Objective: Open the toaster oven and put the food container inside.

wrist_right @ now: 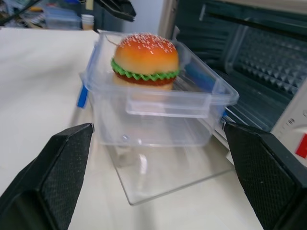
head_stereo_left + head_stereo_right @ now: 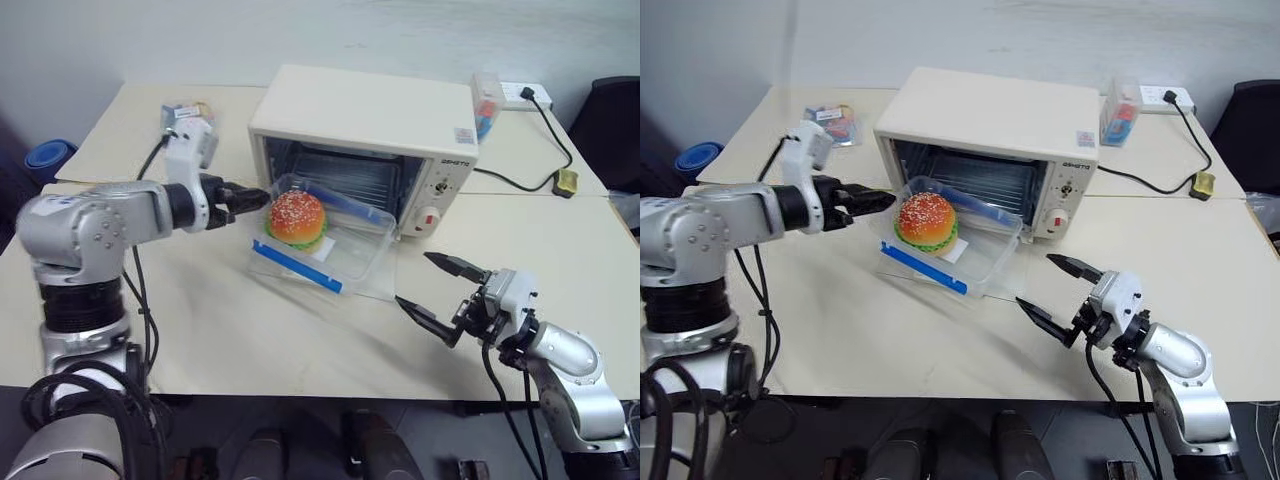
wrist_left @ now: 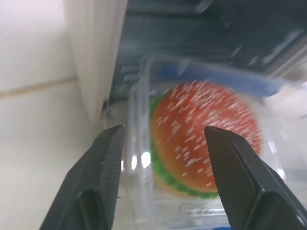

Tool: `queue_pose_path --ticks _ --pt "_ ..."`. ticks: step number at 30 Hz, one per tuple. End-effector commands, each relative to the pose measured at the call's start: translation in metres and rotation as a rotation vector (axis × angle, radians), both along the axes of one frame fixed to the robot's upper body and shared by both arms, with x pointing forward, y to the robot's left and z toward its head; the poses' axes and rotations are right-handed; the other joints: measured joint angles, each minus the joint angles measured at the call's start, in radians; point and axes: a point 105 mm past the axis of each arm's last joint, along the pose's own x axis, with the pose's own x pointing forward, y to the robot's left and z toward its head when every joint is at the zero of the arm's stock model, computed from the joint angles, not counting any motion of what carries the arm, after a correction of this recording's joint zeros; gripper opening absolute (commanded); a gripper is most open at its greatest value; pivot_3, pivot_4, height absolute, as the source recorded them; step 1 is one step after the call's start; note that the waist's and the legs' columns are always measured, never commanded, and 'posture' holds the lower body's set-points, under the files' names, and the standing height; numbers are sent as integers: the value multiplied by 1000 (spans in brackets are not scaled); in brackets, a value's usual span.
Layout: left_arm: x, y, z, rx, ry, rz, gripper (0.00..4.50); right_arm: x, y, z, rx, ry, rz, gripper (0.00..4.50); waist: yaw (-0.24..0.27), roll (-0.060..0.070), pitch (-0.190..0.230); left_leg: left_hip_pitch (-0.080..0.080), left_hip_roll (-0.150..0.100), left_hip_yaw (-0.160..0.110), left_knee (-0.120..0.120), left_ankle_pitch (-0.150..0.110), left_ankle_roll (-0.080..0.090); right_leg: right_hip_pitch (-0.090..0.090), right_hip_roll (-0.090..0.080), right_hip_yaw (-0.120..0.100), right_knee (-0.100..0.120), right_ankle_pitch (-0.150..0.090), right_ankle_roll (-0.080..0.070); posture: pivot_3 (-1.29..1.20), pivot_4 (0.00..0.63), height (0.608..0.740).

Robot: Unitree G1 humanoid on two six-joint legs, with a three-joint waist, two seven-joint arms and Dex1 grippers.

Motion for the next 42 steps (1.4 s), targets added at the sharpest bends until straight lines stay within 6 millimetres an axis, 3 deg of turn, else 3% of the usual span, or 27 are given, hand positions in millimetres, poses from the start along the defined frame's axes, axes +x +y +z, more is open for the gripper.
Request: queue_pose_path --ticks 1,4,6,12,15,18,22,31,42 --pt "-25 24 13 38 -64 -133 2698 -24 29 4 -18 129 193 3863 -6 0 0 0 1 0 0 0 0 0 1 0 0 0 0 0 150 740" --pt "-35 44 3 117 -65 -200 2306 -31 44 -7 -103 202 266 2795 0 0 0 1 1 -1 -1 0 -1 0 1 0 -1 -1 -2 0 150 740" --pt "-45 48 -16 171 -48 -295 1840 -30 52 -10 -100 227 284 2106 7 0 0 1 1 -1 -1 0 0 1 1 0 -2 -1 -2 0 150 740" --pt "-62 24 -71 147 20 -473 1 -12 69 -22 -129 201 258 26 24 -1 0 -2 -2 -2 1 -2 5 1 -4 -2 -3 -1 -2 0 150 740" --pt "-57 15 -81 153 -17 -467 1 -1 70 -22 -142 167 221 26 29 -1 0 -3 -2 -2 2 -2 6 1 -4 -2 -3 -1 -2 0 150 740" --pt "-27 -7 -87 80 -145 -372 1 41 61 -14 -199 64 52 26 31 -1 0 -3 -2 -2 2 -2 6 1 -4 -2 -3 -1 -1 0 150 740" --pt "1 -21 -85 5 -227 -251 1 72 56 0 -180 -3 -73 26 30 0 0 -2 -3 1 5 -2 7 1 -4 -1 -1 1 1 0 150 740" --pt "35 -43 -80 -45 -312 -126 1 103 59 16 -107 -58 -175 26 26 0 0 -4 -1 4 6 -2 7 -1 -2 -1 -1 1 1 0 150 740" --pt "71 -63 -58 -161 -398 35 1 145 67 33 5 -46 -310 26 15 0 0 -5 -1 5 6 -2 7 -3 -2 -1 -1 1 2 0 150 740"
